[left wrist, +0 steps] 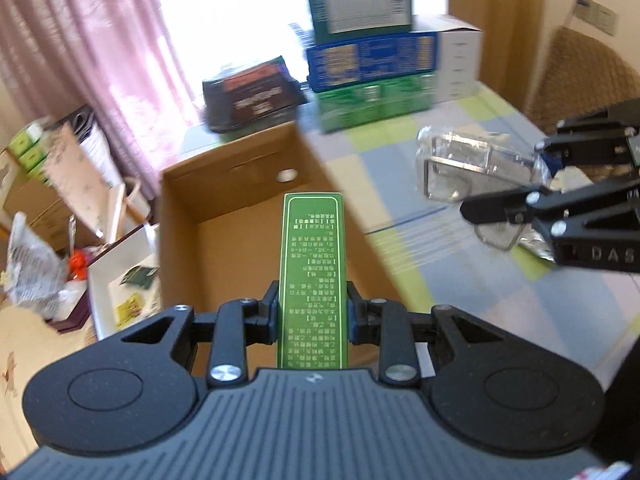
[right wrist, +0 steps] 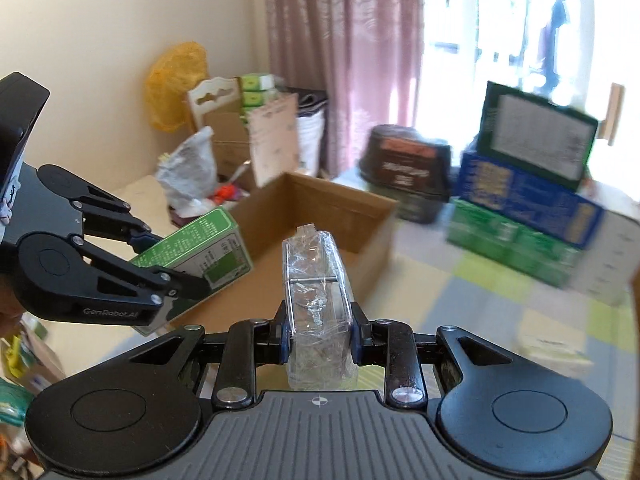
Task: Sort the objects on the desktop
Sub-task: 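Carry the green box and clear box with both tools to the cardboard box, then release the green box with the left tool while the right tool drops the clear box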
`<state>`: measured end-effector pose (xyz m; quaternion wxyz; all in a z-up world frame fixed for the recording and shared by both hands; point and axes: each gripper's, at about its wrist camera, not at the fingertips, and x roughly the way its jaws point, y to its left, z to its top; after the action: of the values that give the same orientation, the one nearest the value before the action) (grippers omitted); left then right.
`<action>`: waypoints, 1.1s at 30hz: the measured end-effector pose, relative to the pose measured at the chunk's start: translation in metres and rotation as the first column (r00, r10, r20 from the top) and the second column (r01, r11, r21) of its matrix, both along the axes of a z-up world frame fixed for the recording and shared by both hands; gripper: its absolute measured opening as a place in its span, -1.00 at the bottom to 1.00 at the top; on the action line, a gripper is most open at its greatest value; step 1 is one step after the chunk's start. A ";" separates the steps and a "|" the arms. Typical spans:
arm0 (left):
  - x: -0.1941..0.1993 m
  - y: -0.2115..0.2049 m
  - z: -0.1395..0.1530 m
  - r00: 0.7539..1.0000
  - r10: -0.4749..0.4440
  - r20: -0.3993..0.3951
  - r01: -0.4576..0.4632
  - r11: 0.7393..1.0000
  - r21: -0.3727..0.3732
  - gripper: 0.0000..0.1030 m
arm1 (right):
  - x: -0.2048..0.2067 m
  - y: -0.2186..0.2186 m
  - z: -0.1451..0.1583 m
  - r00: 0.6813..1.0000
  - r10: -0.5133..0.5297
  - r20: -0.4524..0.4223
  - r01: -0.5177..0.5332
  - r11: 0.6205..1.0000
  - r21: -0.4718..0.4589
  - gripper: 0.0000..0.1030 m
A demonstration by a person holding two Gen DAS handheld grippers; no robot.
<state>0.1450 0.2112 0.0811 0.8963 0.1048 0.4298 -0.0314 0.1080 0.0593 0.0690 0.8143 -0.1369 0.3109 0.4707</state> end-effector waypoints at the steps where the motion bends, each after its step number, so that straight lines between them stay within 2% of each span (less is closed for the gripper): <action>1: 0.002 0.009 -0.001 1.000 0.012 -0.002 -0.012 1.000 -0.002 -0.51 | 0.003 0.012 -0.003 1.000 0.006 -0.016 -0.005 1.000 0.003 -0.52; 4: 0.013 0.031 -0.009 0.999 0.045 -0.009 -0.045 0.999 -0.019 -0.51 | 0.010 0.041 -0.015 0.999 0.019 -0.045 -0.018 1.000 0.004 -0.52; 12: 0.029 0.068 -0.038 0.995 0.098 -0.027 -0.099 0.993 -0.059 -0.51 | 0.020 0.070 -0.054 0.994 0.029 -0.102 -0.032 0.999 -0.027 -0.52; 13: 0.030 0.071 -0.041 0.994 0.106 -0.024 -0.108 0.992 -0.065 -0.48 | 0.021 0.070 -0.057 0.994 0.033 -0.105 -0.036 0.999 -0.028 -0.52; 14: 0.030 0.074 -0.043 0.993 0.119 -0.022 -0.120 0.990 -0.069 -0.29 | 0.023 0.071 -0.061 0.994 0.035 -0.107 -0.038 0.999 -0.030 -0.52; 15: 0.030 0.076 -0.044 0.992 0.123 -0.018 -0.124 0.990 -0.073 -0.19 | 0.023 0.072 -0.063 0.994 0.035 -0.108 -0.039 0.999 -0.031 -0.52; 25: 0.018 0.085 -0.042 0.989 0.145 0.003 -0.145 0.988 -0.055 -0.19 | 0.028 0.076 -0.069 0.992 0.027 -0.122 -0.028 1.000 -0.011 -0.52; 26: 0.016 0.086 -0.041 0.989 0.147 0.004 -0.146 0.988 -0.058 -0.19 | 0.029 0.075 -0.068 0.992 0.027 -0.124 -0.027 1.000 0.006 -0.39; 27: 0.014 0.086 -0.041 0.989 0.149 0.003 -0.149 0.987 -0.058 -0.19 | 0.031 0.074 -0.068 0.992 0.023 -0.125 -0.021 1.000 0.018 -0.02; 29: 0.009 0.087 -0.041 0.989 0.148 0.002 -0.148 0.987 -0.059 -0.17 | 0.031 0.070 -0.063 0.994 0.014 -0.111 -0.010 0.999 0.036 0.28; 33: 0.003 0.086 -0.042 0.988 0.155 -0.001 -0.154 0.986 -0.057 -0.12 | 0.032 0.059 -0.056 0.995 0.000 -0.099 0.004 0.999 0.039 0.28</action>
<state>0.1476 0.2976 0.0389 0.8993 0.0458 0.4341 0.0261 0.1395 0.1182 0.0126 0.8009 -0.0973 0.3415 0.4822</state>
